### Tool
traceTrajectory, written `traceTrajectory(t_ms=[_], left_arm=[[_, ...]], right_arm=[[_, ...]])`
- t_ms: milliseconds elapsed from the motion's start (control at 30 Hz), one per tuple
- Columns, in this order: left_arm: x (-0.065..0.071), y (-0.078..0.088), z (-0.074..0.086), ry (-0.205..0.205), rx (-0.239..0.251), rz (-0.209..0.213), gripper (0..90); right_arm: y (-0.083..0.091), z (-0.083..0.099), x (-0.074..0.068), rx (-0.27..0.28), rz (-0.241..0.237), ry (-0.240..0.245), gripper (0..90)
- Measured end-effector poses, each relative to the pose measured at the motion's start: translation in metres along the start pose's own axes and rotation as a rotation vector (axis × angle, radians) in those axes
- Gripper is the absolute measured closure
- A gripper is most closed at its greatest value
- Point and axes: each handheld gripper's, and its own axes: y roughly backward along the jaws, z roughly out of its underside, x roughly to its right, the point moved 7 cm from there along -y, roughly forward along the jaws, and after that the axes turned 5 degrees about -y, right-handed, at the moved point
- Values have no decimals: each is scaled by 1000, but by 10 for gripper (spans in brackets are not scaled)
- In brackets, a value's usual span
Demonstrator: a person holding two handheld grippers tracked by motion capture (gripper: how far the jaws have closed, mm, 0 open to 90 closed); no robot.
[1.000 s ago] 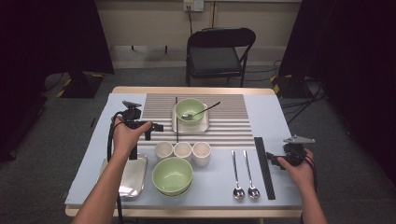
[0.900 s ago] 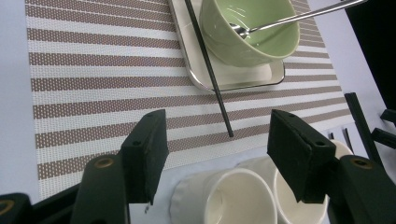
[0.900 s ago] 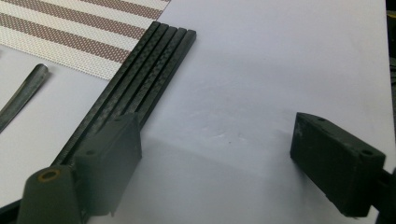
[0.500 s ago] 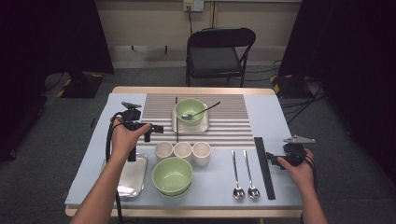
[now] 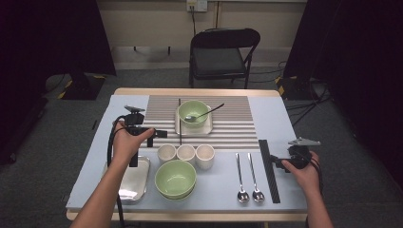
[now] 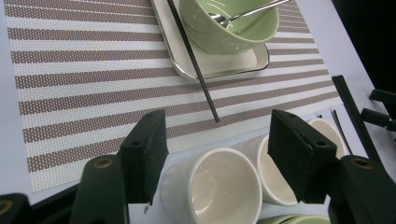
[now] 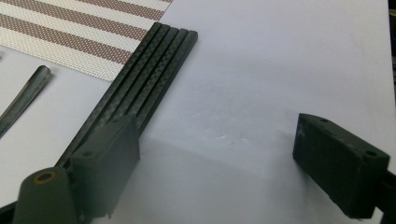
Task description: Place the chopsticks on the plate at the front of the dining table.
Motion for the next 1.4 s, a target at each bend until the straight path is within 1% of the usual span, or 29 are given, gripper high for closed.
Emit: traceTrajectory(t_ms=[33, 100, 133, 200, 267, 367, 400, 433, 500, 600, 633, 733, 800, 900, 1000, 1100, 1133, 1233, 1400], left_arm=[[0, 1, 0, -6, 1, 2, 376], [1, 1, 0, -9, 2, 2, 377], [2, 1, 1, 0, 1, 4, 376], [3, 1, 1, -9, 4, 6, 376], [3, 1, 1, -15, 3, 8, 376], [4, 1, 1, -16, 4, 5, 376], [4, 1, 1, -16, 4, 5, 377], [4, 1, 1, -14, 5, 5, 376], [4, 2, 1, -11, 4, 6, 377], [4, 3, 2, -18, 4, 6, 377], [4, 3, 2, -13, 7, 5, 377], [4, 3, 2, -22, 4, 2, 377], [4, 3, 2, -21, 3, 2, 377], [5, 3, 2, -21, 2, 1, 378], [5, 2, 2, -25, -1, -1, 380], [5, 2, 2, -28, -2, -2, 381], [5, 1, 2, -27, -3, -3, 382], [5, 1, 2, -27, -3, 0, 385], [5, 2, 2, -32, 0, -3, 389]], right_arm=[[1, -1, -1, -7, 6, -5, 137], [1, -1, -2, -11, -6, -6, 143], [2, -2, -2, -11, -10, -5, 144], [3, -4, -4, -9, -21, -19, 148], [3, -4, -5, -13, -21, -23, 154], [6, -9, -8, 0, -29, -39, 209], [6, -9, -8, 0, -29, -39, 209], [7, -11, -11, 1, -45, -36, 237], [7, -11, -13, -8, -54, -36, 260], [6, -11, -16, -18, -60, -21, 310], [6, -11, -16, -20, -61, -13, 322], [6, -10, -17, -24, -63, -12, 358], [6, -11, -18, -20, -68, -7, 401], [5, -9, -19, -34, -65, 0, 441], [4, -9, -20, -38, -78, 1, 467], [5, -9, -20, -41, -79, 2, 488], [5, -8, -21, -48, -84, 3, 526], [5, -7, -22, -62, -78, -1, 555], [4, -8, -20, -60, -66, -12, 568]])
